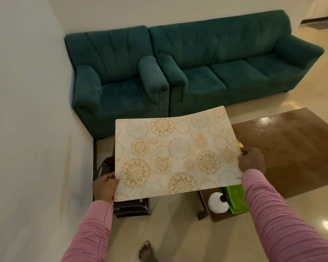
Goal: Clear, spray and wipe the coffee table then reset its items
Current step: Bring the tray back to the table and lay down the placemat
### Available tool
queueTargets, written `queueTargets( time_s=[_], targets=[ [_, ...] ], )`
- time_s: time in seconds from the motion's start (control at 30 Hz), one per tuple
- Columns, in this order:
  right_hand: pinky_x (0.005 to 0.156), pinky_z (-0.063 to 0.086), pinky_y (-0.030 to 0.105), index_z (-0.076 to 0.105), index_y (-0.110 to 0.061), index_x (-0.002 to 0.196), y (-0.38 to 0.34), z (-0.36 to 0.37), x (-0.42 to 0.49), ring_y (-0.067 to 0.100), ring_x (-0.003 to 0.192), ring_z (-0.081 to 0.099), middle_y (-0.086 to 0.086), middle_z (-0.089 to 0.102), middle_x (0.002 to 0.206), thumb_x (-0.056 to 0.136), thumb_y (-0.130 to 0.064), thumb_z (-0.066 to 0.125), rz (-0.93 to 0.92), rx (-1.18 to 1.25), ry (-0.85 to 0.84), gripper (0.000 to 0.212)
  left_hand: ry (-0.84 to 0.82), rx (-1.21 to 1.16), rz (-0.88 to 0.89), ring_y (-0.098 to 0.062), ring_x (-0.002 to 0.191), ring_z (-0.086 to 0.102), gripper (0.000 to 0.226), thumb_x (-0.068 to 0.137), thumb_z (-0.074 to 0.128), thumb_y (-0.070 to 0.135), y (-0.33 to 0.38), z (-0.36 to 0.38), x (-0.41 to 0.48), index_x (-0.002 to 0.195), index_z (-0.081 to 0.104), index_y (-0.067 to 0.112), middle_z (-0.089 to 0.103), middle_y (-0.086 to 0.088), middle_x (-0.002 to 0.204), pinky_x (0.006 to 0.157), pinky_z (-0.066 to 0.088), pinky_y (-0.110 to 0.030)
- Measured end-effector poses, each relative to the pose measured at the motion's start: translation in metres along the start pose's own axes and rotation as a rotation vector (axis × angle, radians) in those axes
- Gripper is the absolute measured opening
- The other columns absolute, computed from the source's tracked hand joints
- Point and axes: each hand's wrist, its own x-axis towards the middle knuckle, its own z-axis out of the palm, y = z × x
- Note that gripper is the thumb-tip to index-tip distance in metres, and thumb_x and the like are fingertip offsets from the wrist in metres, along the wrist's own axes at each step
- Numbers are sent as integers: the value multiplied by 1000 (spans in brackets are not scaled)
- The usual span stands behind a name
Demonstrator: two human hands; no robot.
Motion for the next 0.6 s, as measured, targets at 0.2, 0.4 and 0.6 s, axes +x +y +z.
queueTargets(
  time_s=[0.2,0.4,0.6],
  targets=[
    [80,50,40,67,-9,116,78,-60,41,34,95,63,14,69,108,87,-4,61,-28,-29,10,30,-23,-34,-25,-32,92,68,19,88,65,1,-27,80,-63,84,68,20,70,-12,100,84,57,-52],
    [79,50,38,67,-8,114,140,-112,93,33,91,63,14,69,107,87,-7,63,-13,-83,13,27,-14,-58,-40,-32,91,67,15,89,64,0,-57,161,-116,97,68,13,69,-13,101,81,57,-47],
    [83,50,41,66,-7,117,180,-143,133,36,95,63,16,69,109,88,-6,62,-5,-86,30,29,-54,-4,-47,-32,89,68,16,89,62,-1,-61,222,-140,89,67,15,70,-15,99,83,57,-49]
  ],
)
